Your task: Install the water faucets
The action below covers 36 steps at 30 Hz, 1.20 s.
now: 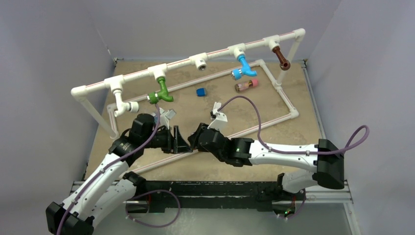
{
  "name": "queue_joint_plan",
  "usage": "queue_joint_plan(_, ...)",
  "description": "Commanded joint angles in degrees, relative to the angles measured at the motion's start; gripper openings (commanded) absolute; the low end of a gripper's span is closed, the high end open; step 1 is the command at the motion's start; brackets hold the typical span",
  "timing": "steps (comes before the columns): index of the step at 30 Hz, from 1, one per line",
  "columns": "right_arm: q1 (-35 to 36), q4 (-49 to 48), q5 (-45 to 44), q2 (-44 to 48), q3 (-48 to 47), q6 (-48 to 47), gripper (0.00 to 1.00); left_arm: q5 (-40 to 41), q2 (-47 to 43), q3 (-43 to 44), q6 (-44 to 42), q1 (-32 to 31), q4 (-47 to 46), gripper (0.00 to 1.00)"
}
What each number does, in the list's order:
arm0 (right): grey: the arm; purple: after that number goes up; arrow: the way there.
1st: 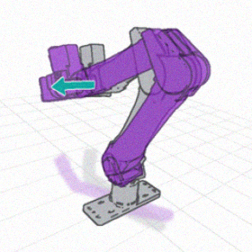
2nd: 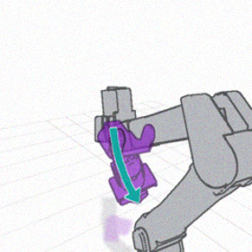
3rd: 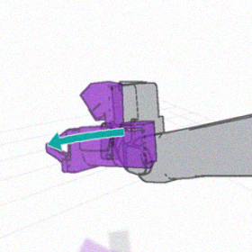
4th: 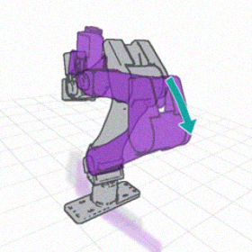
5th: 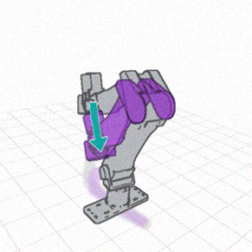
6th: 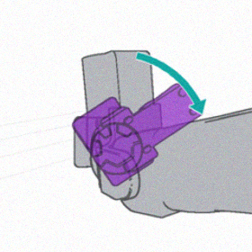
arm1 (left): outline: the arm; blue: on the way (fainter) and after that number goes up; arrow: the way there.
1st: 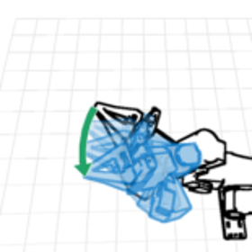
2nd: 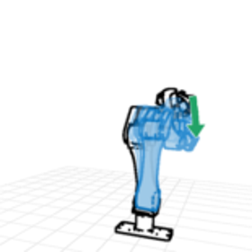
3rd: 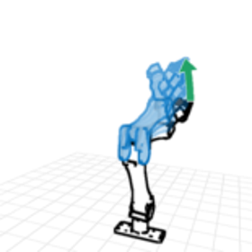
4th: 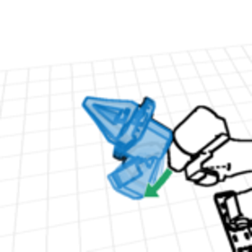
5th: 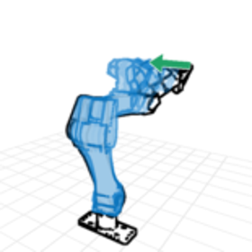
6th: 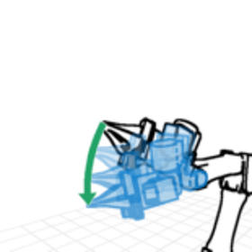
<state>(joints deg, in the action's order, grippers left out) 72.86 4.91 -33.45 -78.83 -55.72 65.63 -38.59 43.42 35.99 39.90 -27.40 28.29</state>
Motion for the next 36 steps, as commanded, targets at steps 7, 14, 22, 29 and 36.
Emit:
queue_joint_plan(7,0.3,3.5,1.1,-2.4,-5.2,4.3,0.00,2.7,-0.2,-0.3,0.5,0.1,-2.2,0.45)
queue_joint_plan(14,0.3,4.1,1.0,-3.1,-5.5,6.0,0.00,2.0,-0.4,-0.4,0.4,0.1,-1.7,0.36)
queue_joint_plan(22,0.3,4.7,0.5,-2.1,-5.0,7.6,0.00,2.0,-1.1,-0.5,0.7,0.1,-0.8,0.32)
queue_joint_plan(29,0.3,5.0,0.2,-1.7,-5.1,8.4,0.00,2.1,-1.3,-0.5,1.0,0.1,-0.1,0.47)
queue_joint_plan(36,0.2,5.9,-0.7,-1.5,-5.8,10.0,0.00,2.7,-1.9,-0.8,1.0,0.1,0.2,0.47)
